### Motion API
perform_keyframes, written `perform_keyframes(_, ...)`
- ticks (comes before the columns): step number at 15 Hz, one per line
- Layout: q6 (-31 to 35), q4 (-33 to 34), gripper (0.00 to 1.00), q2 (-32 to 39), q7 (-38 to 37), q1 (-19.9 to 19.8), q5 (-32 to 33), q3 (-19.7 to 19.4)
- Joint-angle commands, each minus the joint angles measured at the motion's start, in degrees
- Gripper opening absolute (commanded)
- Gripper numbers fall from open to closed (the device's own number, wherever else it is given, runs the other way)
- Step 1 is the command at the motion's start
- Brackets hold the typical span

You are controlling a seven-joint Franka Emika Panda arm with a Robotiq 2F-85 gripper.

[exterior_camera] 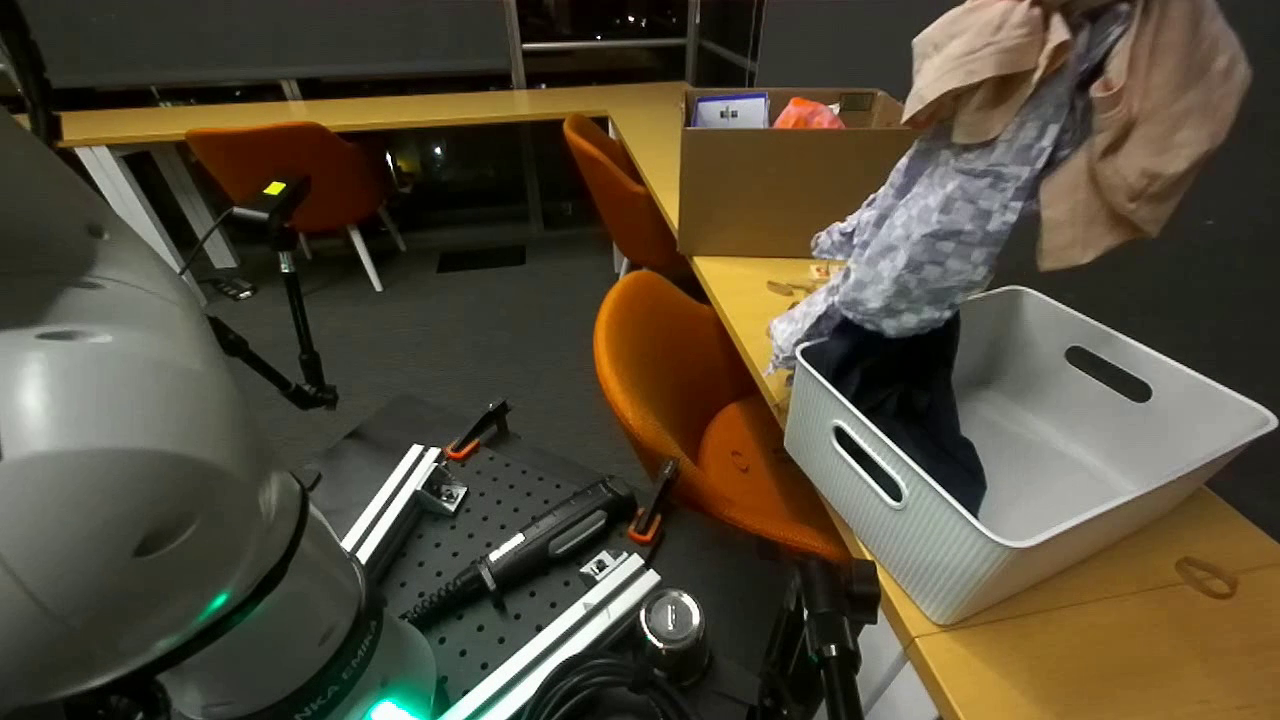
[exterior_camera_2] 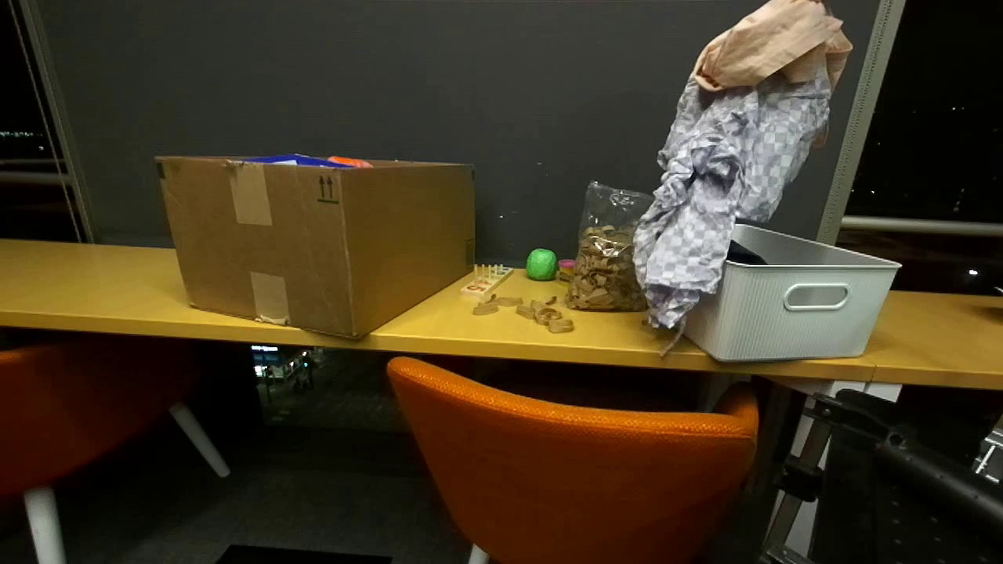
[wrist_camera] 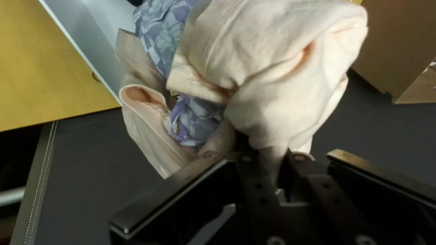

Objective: Remove the clothes from the chair and put them in the white basket

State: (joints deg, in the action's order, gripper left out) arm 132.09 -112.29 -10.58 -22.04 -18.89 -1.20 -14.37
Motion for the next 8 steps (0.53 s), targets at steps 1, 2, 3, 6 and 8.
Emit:
perform_keyframes(1, -2.3, 8.2, 0.04, 2.6, -2.2, -1.0, 3.3, -0.5)
perform_keyframes(2, -2.3, 9.4, 0.04, 3.0, -2.6, -1.2, 4.2, -0.5)
perform_keyframes(3, -2.5, 10.6, 0.04, 3.4, -3.2, -1.5, 5.4, -0.5)
perform_keyframes(6, -2.7, 13.2, 0.04, 4.4, -4.5, -1.7, 7.8, -0.7)
perform_keyframes(8, -2.2, 13.1, 0.04, 4.9, -4.9, -1.6, 8.8, -0.8)
